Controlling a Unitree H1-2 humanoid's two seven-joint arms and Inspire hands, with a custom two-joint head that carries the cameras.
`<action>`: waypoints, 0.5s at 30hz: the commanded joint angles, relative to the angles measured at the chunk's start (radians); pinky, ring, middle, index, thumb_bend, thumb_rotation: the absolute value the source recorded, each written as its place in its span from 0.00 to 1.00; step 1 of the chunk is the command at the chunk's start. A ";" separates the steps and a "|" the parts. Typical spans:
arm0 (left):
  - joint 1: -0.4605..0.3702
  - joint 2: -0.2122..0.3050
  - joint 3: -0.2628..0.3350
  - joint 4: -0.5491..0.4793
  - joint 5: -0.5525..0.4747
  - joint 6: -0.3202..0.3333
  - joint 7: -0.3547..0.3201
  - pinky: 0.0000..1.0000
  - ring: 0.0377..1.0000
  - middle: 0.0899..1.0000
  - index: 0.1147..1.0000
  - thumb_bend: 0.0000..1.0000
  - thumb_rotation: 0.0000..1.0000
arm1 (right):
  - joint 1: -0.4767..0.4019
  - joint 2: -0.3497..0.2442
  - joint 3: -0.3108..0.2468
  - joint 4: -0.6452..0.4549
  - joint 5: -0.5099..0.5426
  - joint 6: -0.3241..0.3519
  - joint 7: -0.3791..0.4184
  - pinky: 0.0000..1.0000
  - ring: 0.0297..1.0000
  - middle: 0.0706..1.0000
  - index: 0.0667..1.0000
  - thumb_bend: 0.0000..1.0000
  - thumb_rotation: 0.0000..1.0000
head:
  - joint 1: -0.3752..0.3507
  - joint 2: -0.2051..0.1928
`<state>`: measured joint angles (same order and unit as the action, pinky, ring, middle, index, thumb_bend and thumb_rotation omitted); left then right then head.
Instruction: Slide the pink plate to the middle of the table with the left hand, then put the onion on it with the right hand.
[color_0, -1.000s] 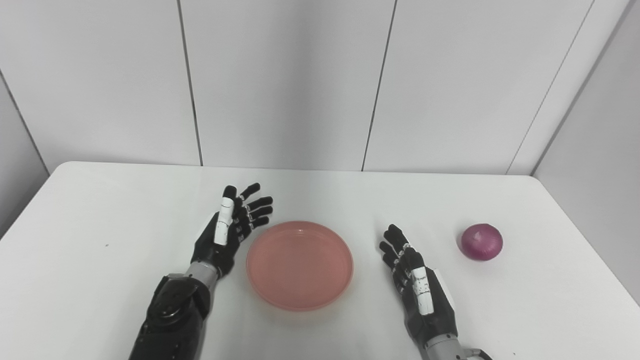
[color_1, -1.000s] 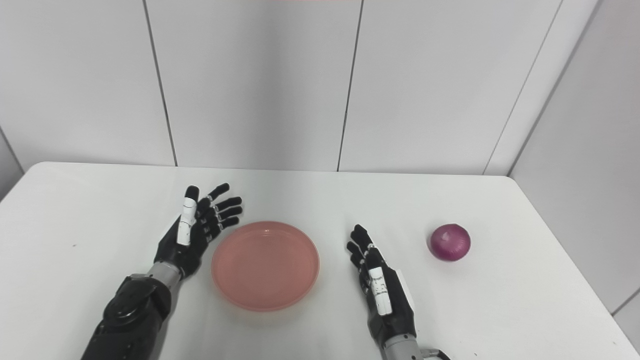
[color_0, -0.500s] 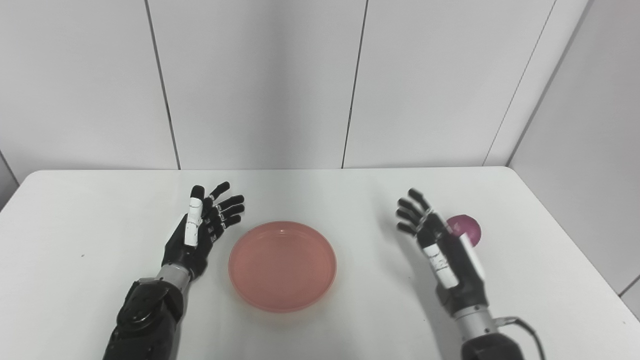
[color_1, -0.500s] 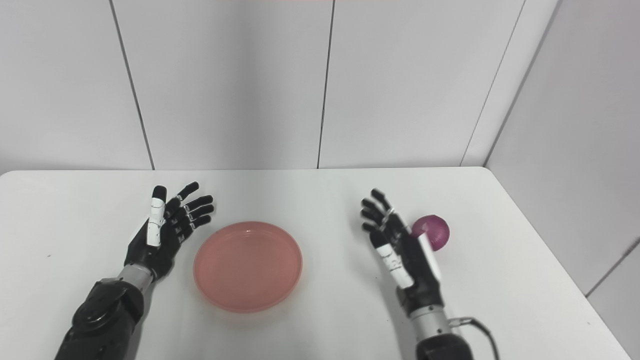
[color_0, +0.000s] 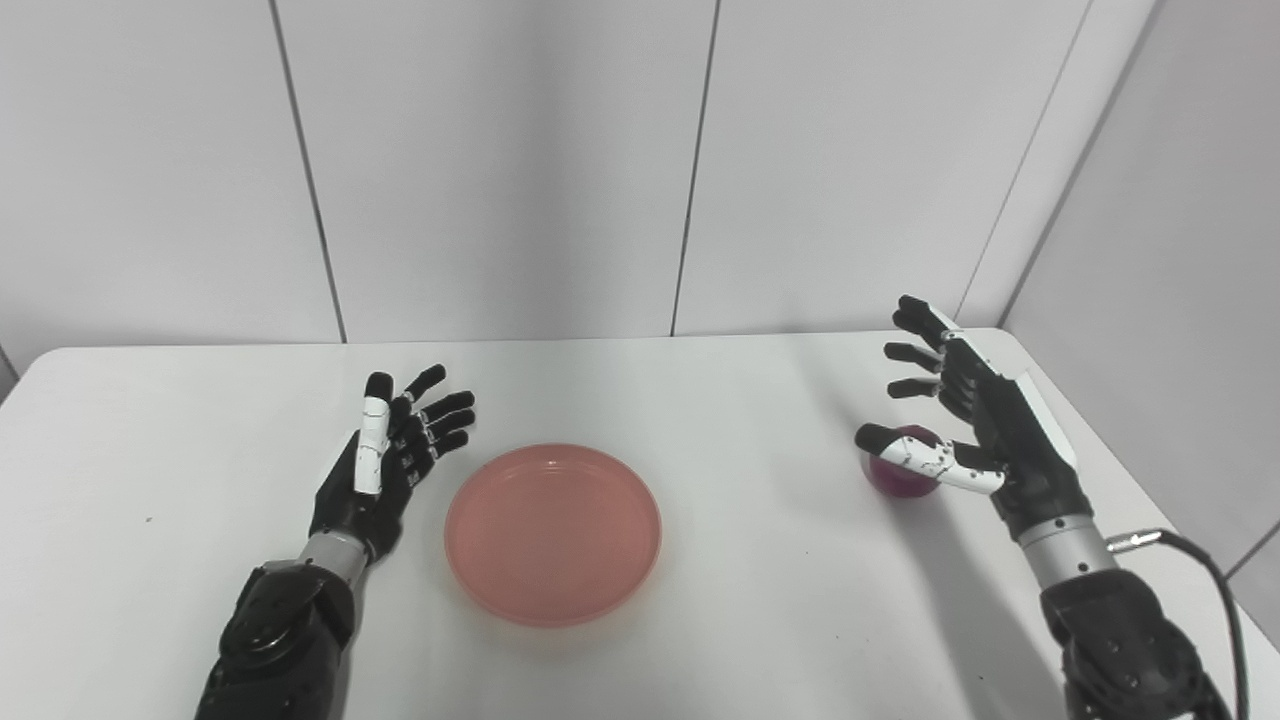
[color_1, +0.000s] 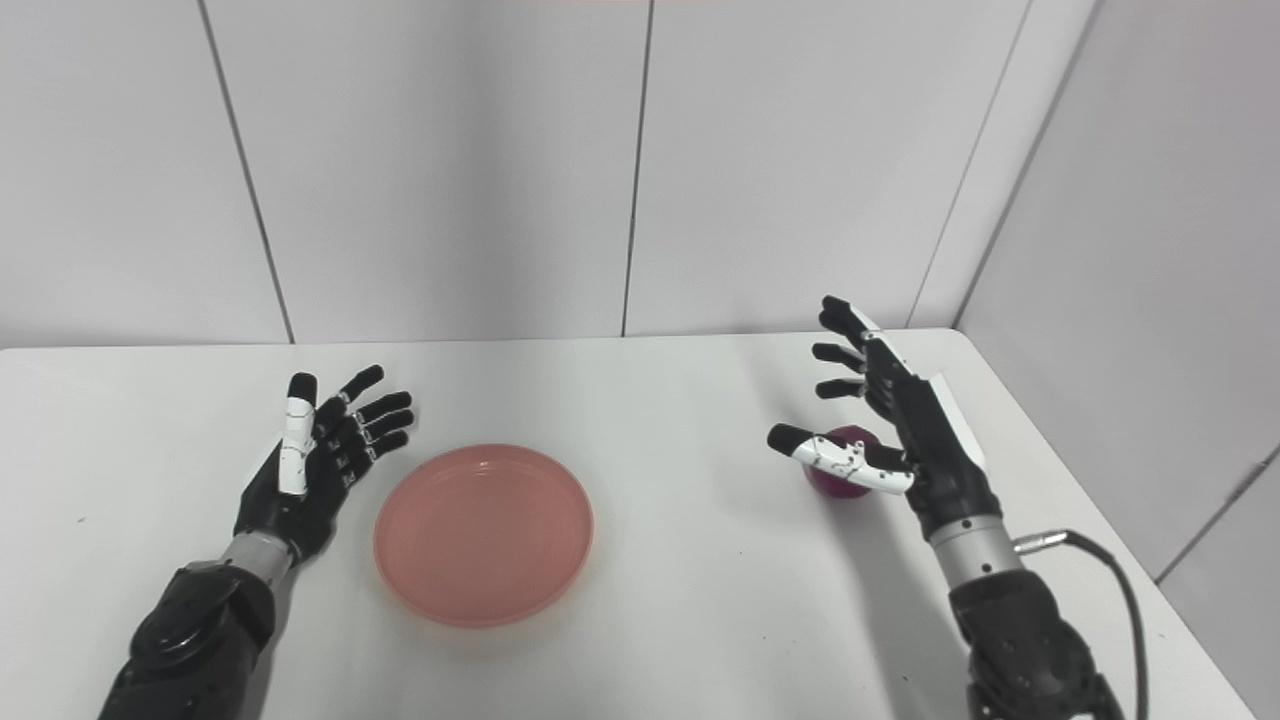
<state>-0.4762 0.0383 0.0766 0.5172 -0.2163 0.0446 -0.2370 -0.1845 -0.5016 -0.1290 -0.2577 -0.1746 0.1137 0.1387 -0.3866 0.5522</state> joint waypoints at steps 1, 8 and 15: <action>0.032 0.008 -0.003 0.058 0.004 0.046 0.007 0.85 0.81 0.76 0.86 0.87 1.00 | -0.058 -0.076 0.017 -0.005 -0.093 -0.015 0.012 0.62 0.79 0.89 0.92 1.00 0.37 | 0.001 0.001; 0.029 0.009 -0.001 0.066 0.003 0.042 0.006 0.84 0.80 0.76 0.86 0.87 1.00 | -0.143 -0.230 0.109 0.011 -0.307 0.041 0.129 0.62 0.77 0.85 0.87 1.00 0.29 | -0.006 0.000; 0.031 0.005 -0.002 0.052 0.003 0.055 0.011 0.84 0.81 0.76 0.86 0.87 1.00 | -0.239 -0.315 0.218 0.033 -0.490 0.102 0.300 0.58 0.75 0.82 0.85 1.00 0.22 | -0.007 0.001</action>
<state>-0.4798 0.0385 0.0774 0.5233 -0.2163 0.0405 -0.2375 -0.3765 -0.7818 0.0869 -0.2208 -0.6279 0.1911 0.4169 -0.3942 0.5522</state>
